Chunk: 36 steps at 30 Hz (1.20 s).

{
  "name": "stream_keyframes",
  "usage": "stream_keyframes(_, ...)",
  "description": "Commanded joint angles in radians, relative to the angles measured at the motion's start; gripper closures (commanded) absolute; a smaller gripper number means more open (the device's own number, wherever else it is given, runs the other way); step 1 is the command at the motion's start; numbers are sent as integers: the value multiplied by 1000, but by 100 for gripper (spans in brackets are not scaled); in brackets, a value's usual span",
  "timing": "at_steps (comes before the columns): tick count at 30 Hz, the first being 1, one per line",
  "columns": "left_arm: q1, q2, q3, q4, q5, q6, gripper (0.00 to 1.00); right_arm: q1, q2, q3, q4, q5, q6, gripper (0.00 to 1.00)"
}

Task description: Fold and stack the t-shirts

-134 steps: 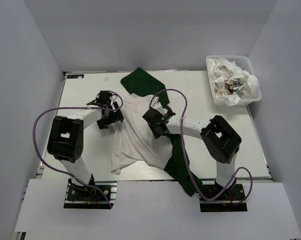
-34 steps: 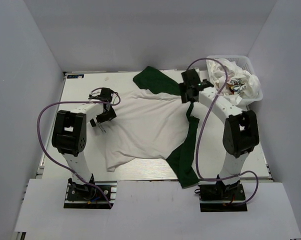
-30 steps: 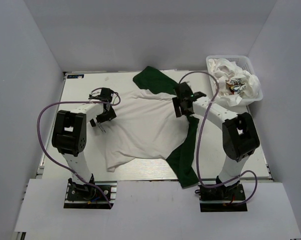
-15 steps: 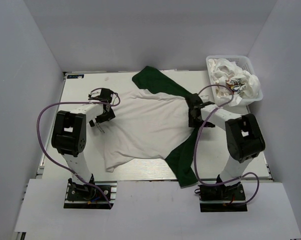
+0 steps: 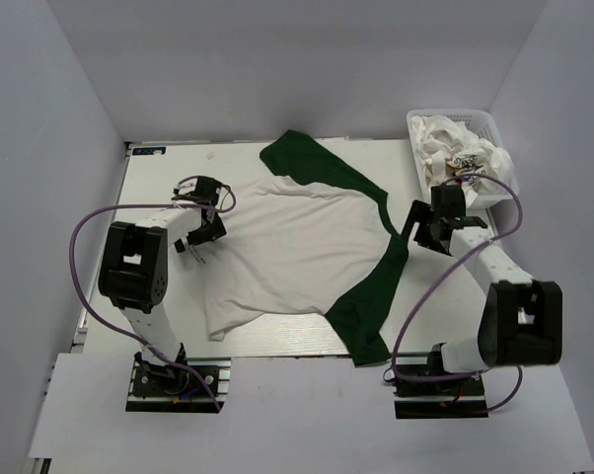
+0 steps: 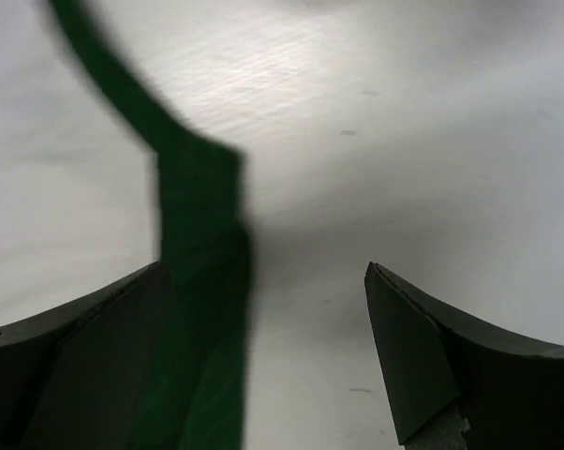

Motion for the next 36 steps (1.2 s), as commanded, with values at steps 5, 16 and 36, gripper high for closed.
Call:
stream_keyframes(5,11,-170,-14,-44,110,31,0,185,-148,14,160,-299,-123,10)
stream_keyframes(16,21,-276,-127,-52,91,-134,0,358,270,275,96,-133,-99,10)
stream_keyframes(36,134,268,299,-110,37,-99,0,286,528,313,58,-14,-27,10)
